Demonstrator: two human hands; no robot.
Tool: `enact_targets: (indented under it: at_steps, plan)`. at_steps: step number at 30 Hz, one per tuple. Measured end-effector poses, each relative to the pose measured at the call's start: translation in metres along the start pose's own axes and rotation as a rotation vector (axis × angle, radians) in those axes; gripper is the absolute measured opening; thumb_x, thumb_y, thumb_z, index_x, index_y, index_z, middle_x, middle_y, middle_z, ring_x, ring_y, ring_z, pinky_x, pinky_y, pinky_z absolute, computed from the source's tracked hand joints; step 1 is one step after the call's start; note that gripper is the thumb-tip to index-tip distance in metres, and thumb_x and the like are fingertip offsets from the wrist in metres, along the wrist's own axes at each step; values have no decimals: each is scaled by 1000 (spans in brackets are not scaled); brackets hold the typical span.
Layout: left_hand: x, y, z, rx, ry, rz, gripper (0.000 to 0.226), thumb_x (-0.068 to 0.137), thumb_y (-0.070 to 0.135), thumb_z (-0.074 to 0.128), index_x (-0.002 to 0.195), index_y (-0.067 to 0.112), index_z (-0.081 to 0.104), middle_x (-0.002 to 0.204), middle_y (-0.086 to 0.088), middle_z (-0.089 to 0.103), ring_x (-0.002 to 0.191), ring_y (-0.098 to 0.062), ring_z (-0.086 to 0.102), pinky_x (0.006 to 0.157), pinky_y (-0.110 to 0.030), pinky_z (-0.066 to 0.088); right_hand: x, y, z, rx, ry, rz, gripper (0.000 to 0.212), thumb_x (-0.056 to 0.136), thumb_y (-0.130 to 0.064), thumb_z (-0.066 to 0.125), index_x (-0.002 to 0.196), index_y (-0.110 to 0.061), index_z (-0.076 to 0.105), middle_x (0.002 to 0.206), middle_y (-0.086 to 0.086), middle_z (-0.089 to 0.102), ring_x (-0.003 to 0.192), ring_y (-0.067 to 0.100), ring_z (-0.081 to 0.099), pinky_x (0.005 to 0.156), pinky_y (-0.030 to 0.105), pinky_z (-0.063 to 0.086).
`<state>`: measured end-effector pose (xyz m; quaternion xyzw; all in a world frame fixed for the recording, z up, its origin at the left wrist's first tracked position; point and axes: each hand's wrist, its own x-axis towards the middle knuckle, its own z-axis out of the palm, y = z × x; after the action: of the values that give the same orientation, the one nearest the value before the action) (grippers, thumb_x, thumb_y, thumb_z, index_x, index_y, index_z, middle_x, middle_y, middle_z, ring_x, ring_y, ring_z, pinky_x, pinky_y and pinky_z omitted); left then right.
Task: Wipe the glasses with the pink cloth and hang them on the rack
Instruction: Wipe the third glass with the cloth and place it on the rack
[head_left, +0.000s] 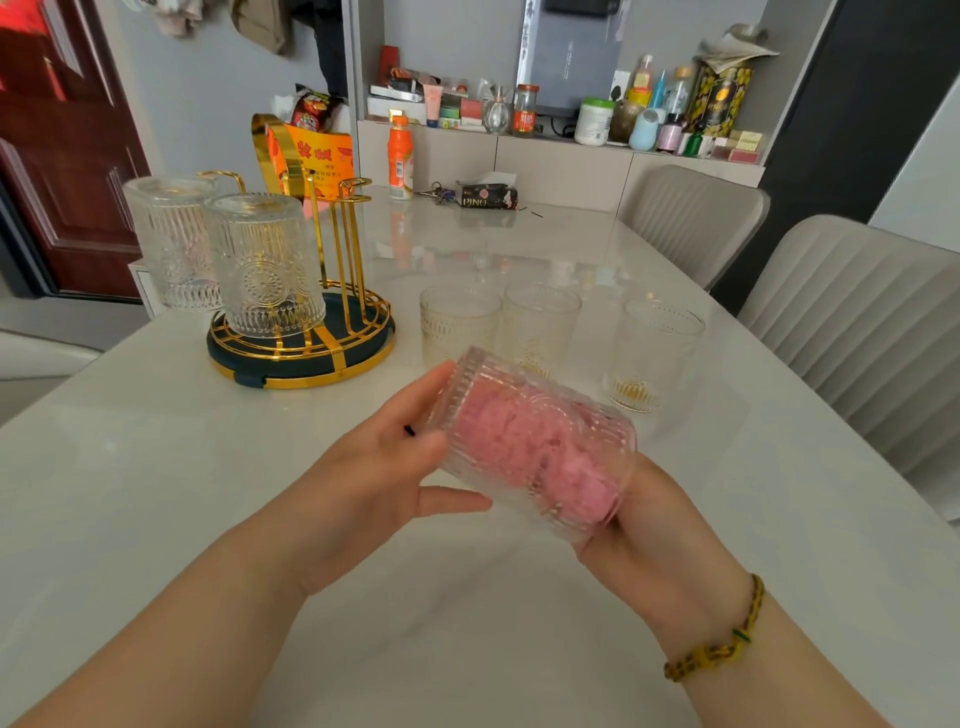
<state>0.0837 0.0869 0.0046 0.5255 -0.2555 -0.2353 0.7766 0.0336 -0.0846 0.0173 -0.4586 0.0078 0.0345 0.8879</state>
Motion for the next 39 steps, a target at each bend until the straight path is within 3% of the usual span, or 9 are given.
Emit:
enact_targets:
  at_steps: [5, 9, 12, 15, 21, 27, 30, 35, 39]
  plan:
    - [2, 2, 1, 221, 153, 14, 85, 31, 66, 79, 108, 34, 60, 103, 0, 70, 88, -17, 70, 63, -25, 55, -1, 9, 1, -415, 35, -204, 26, 69, -11, 68, 95, -14, 69, 91, 3, 72, 87, 22, 67, 75, 23, 56]
    - [2, 0, 15, 245, 320, -113, 40, 69, 61, 46, 87, 28, 61, 83, -5, 68, 71, -16, 67, 51, -26, 56, -7, 15, 5, -955, 18, -523, 25, 62, -8, 66, 82, -23, 69, 76, -10, 70, 76, 10, 65, 62, 19, 51]
    - [5, -6, 15, 207, 289, -163, 41, 84, 58, 32, 97, 30, 58, 100, -4, 68, 92, -18, 66, 70, -27, 58, -5, 14, 5, -882, 27, -493, 44, 63, 5, 67, 79, -36, 70, 76, -28, 67, 79, -8, 63, 67, 8, 47]
    - [2, -4, 10, 44, 101, -122, 52, 72, 57, 60, 112, 25, 64, 113, -2, 68, 106, -16, 64, 83, -28, 55, -3, 8, 2, -547, 73, -305, 40, 65, 13, 64, 71, -25, 72, 68, -7, 71, 69, 8, 66, 60, 18, 54]
    - [3, 2, -2, 84, 54, -48, 95, 29, 52, 87, 116, 30, 58, 109, -5, 68, 96, -22, 67, 69, -28, 56, -1, 0, -2, -106, -53, -44, 22, 68, -8, 61, 88, -7, 70, 85, 8, 72, 74, 17, 69, 62, 26, 58]
    - [2, 4, 6, 216, 255, -86, 36, 55, 48, 70, 84, 27, 64, 70, 3, 71, 62, -11, 68, 47, -25, 55, -1, 7, -1, -655, -73, -300, 31, 67, 3, 72, 84, -23, 66, 66, -14, 70, 65, -3, 63, 58, 12, 50]
    - [2, 4, 5, 182, 267, -135, 36, 60, 52, 46, 81, 29, 62, 61, 1, 70, 53, -14, 66, 44, -23, 54, 2, 12, -5, -922, -152, -484, 37, 61, -9, 70, 88, -33, 70, 79, -23, 69, 78, -8, 63, 67, 4, 44]
    - [3, 8, 1, 112, 284, -133, 36, 61, 52, 43, 85, 31, 61, 61, -1, 70, 51, -16, 67, 42, -20, 52, 5, 8, -12, -1246, -109, -725, 29, 66, -20, 55, 87, -3, 65, 75, -3, 63, 74, 13, 57, 62, 18, 43]
    - [3, 7, -2, 56, 295, -101, 41, 61, 51, 43, 91, 28, 59, 64, 1, 71, 53, -14, 68, 45, -19, 53, 3, -2, -12, -1196, -63, -705, 41, 63, -36, 56, 103, -33, 58, 89, -42, 58, 92, -4, 55, 80, 19, 49]
